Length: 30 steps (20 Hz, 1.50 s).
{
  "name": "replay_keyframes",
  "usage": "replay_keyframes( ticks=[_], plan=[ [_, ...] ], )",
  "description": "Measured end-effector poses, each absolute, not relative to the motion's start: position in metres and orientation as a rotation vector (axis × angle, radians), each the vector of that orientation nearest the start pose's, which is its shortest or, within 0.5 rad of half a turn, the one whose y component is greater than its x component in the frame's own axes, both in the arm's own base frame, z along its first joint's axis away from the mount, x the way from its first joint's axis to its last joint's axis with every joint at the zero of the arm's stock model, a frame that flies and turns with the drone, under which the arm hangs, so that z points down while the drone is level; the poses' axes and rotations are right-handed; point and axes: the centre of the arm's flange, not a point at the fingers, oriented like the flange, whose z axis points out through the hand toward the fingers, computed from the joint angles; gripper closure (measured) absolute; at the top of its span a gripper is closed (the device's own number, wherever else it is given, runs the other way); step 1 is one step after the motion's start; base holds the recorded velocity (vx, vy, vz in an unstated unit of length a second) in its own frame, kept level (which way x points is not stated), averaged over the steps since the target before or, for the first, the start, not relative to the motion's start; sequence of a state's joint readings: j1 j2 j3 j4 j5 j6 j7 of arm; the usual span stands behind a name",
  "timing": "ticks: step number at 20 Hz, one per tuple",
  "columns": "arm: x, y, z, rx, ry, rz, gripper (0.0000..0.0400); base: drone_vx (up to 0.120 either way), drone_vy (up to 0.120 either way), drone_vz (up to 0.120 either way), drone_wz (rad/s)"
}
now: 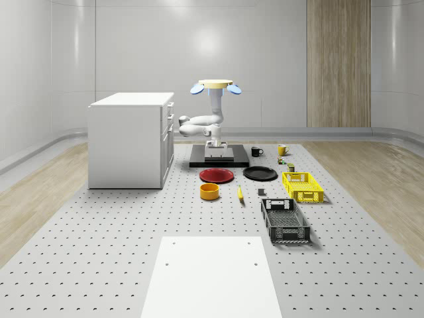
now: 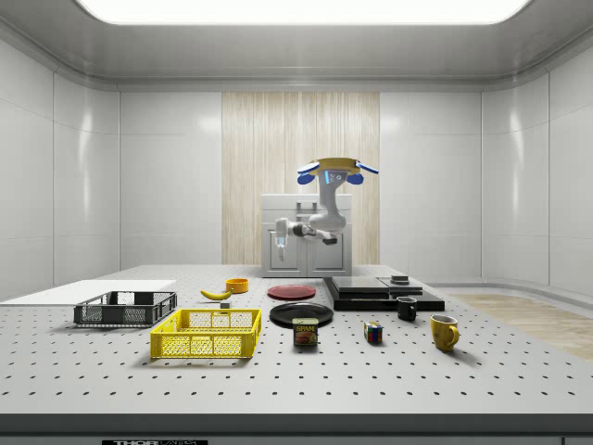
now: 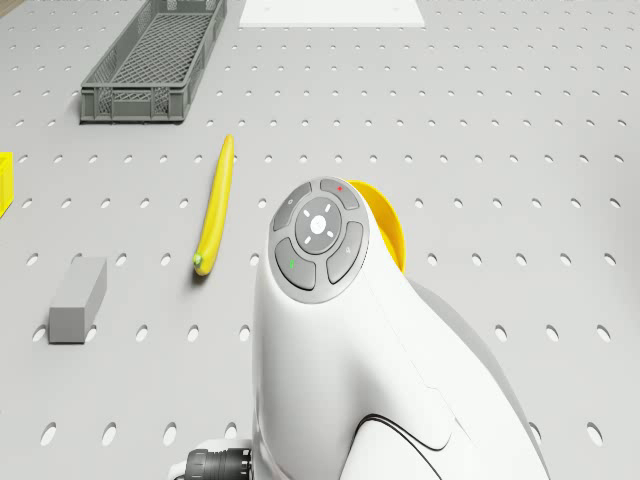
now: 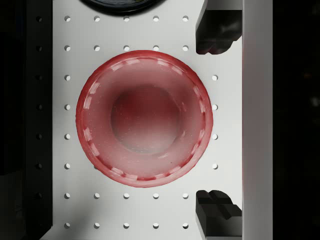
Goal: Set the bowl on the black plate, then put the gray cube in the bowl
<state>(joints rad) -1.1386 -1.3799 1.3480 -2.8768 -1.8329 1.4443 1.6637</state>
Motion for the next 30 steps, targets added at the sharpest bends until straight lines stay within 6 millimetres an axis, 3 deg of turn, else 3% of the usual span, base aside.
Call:
replay_keyframes(
  ticks=[4, 20, 30],
  plan=[
    [0.3068, -0.0001, 0.4907, 0.001, -0.002, 0.785, 0.0000, 0.120, 0.000, -0.100, 0.000],
    [0.3068, 0.0000, 0.4907, 0.001, -0.002, 0.785, 0.0000, 0.120, 0.000, 0.000, 0.000],
    [0.3068, 0.0000, 0.4907, 0.001, -0.002, 0.785, 0.0000, 0.120, 0.000, -0.068, 0.000]
  ],
)
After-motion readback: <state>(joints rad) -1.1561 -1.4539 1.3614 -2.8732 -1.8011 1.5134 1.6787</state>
